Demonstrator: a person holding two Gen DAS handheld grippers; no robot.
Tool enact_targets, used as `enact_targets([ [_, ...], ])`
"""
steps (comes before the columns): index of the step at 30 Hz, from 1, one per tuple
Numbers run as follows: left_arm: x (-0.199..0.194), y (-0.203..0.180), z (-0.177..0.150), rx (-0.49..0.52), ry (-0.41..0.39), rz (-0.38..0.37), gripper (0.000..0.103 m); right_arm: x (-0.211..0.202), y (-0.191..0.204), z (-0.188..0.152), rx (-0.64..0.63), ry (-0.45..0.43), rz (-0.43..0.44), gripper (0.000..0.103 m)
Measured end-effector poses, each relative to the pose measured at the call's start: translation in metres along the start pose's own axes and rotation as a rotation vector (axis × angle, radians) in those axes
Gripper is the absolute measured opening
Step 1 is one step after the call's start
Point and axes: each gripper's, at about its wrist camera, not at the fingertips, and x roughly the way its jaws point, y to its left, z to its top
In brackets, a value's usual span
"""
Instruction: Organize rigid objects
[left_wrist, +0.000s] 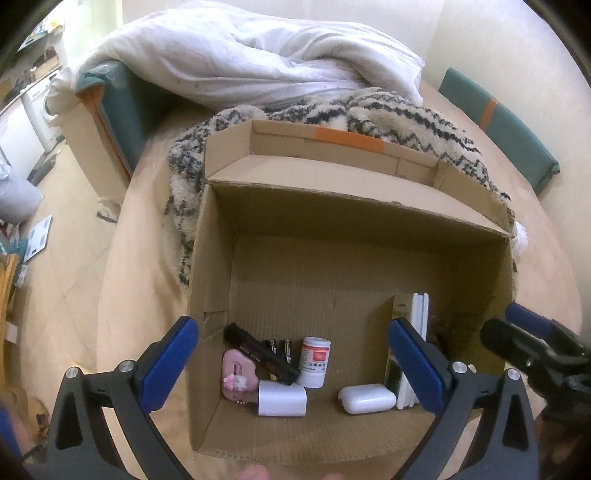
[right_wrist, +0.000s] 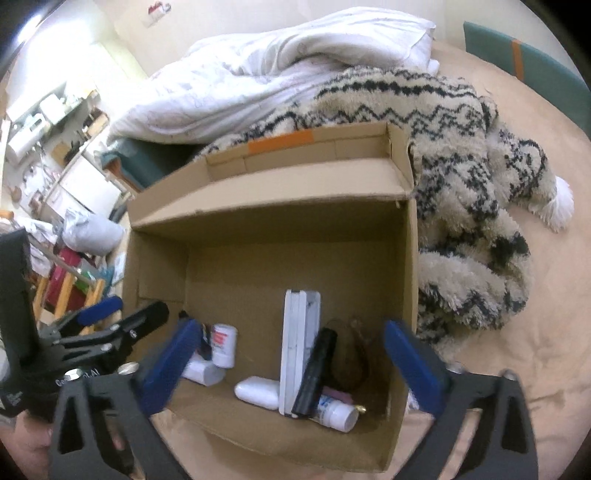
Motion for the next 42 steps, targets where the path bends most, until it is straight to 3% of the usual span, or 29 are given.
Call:
enact_targets([
  [6, -0.017, 0.005, 0.001, -0.003, -0.025, 0.006, 0.102, -0.019, -0.001, 0.003, 0.045, -0.051, 0.036, 0.103],
  [11, -0.052, 0.010, -0.003, 0.030, -0.095, 0.043, 0.102, -0.051, 0.005, -0.003, 0.026, -0.128, 0.024, 0.103],
  [17, -0.097, 0.020, -0.023, 0.052, -0.186, 0.117, 0.102, -0.089, 0.009, -0.034, 0.013, -0.217, 0.023, 0.103],
  [22, -0.119, 0.034, -0.051, 0.041, -0.201, 0.190, 0.102, -0.115, 0.020, -0.062, -0.051, -0.295, -0.039, 0.103],
  [27, -0.143, 0.044, -0.077, 0.024, -0.258, 0.096, 0.102, -0.134, 0.025, -0.093, -0.041, -0.348, -0.072, 0.103],
  [32, -0.155, 0.046, -0.102, 0.028, -0.312, 0.107, 0.102, -0.133, 0.030, -0.111, -0.025, -0.343, -0.097, 0.103],
  [42, -0.138, 0.044, -0.109, 0.018, -0.273, 0.116, 0.102, -0.106, 0.041, -0.112, -0.063, -0.291, -0.137, 0.103],
])
